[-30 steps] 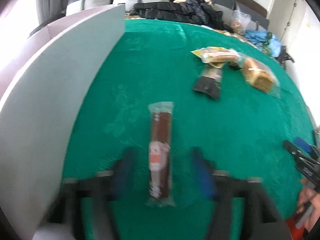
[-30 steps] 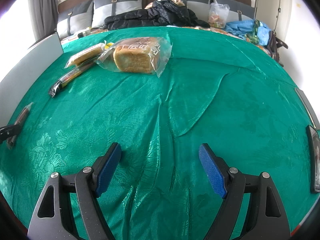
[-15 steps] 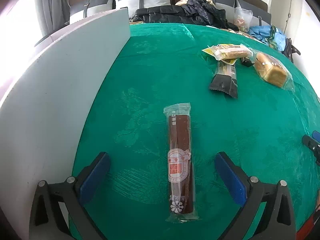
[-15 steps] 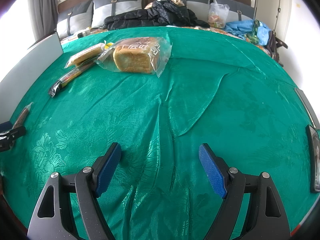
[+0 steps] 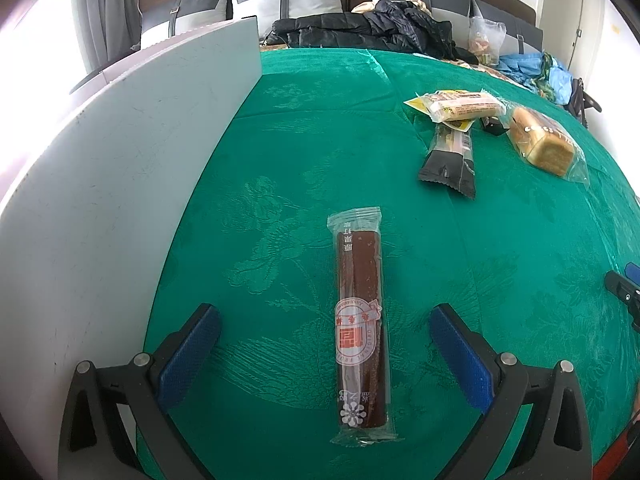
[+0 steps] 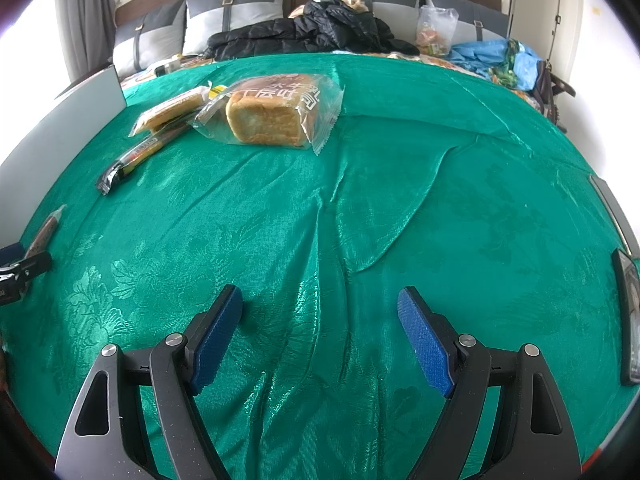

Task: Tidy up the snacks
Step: 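Reach and grasp the black-wrapped bar with the right tool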

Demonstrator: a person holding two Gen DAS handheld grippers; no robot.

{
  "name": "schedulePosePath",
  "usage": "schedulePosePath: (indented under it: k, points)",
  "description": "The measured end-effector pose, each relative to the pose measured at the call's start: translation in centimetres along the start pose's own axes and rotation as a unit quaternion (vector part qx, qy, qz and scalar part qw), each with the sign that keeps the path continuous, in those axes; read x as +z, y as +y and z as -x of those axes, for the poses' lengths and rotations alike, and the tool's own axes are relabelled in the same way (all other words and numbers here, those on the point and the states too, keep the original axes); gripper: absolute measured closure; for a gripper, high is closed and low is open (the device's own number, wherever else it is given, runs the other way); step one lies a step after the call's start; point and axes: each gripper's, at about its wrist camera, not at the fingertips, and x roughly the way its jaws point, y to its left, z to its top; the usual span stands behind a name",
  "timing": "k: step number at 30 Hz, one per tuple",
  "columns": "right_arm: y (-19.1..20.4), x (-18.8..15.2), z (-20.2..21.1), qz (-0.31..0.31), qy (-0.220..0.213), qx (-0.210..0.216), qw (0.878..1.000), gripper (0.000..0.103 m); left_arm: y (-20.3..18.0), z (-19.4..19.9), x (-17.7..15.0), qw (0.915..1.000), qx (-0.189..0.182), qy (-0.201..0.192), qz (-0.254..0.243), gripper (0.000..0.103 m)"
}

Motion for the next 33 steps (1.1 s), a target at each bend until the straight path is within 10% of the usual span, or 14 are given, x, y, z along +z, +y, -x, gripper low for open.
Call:
schedulePosePath:
  k: [10,19,25,27,29,33]
  points:
    - [1.0,0.9,-0.2,0.016,0.010,-0.016,1.000,0.021,0.0,0.1,0.1,1.0000,0.001,-0.001,0.001,0.000]
    - [12.9,9.7,-4.3,0.070,0.049,0.114,0.990,0.023,0.1,0.0,0.1,1.0000,0.001,-0.001,0.001,0.000]
    - [16.6,12.8,-9.1,0.021,0.093,0.095,0.991,0.023,0.0,0.0,0.1,1.0000,0.000,-0.001,0.001,0.000]
    - [17.1,12.8,-9.2,0.041,0.078,0.067,0.994,0.033,0.1,0.2,0.1,1.0000,0.000,-0.001,0.001,0.000]
    - [17.0,12.5,-8.5,0.059,0.061,0.059,0.995,0.067,0.1,0.2,0.1,1.0000,0.000,-0.001,0.002,0.000]
    - [14.3,10.2,-6.6,0.063,0.065,0.093,0.992,0.077,0.1,0.2,0.1,1.0000,0.000,-0.001,0.002,0.000]
